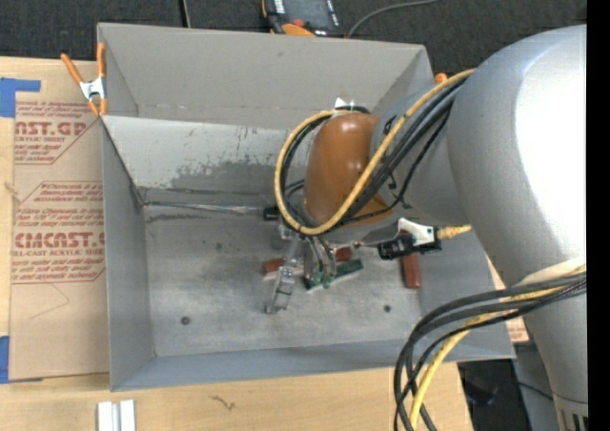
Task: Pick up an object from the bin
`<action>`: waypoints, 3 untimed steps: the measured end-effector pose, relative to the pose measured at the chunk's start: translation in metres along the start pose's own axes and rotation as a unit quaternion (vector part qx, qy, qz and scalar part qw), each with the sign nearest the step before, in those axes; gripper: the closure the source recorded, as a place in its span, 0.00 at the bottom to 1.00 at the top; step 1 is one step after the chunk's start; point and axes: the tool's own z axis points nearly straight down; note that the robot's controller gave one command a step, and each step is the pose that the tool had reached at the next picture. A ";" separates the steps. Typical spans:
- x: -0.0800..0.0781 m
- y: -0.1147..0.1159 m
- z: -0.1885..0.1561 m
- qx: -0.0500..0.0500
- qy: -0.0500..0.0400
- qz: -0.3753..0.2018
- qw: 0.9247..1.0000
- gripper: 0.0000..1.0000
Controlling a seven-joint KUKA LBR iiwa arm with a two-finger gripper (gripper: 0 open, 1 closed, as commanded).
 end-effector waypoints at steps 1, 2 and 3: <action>0.000 0.001 0.000 0.000 -0.001 0.000 1.000 0.00; 0.000 0.001 0.000 -0.001 -0.002 0.000 1.000 1.00; -0.001 0.002 -0.064 -0.002 -0.004 0.000 1.000 1.00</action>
Offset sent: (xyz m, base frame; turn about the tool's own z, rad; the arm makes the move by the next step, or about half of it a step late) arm 0.0000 0.0000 0.0000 0.0000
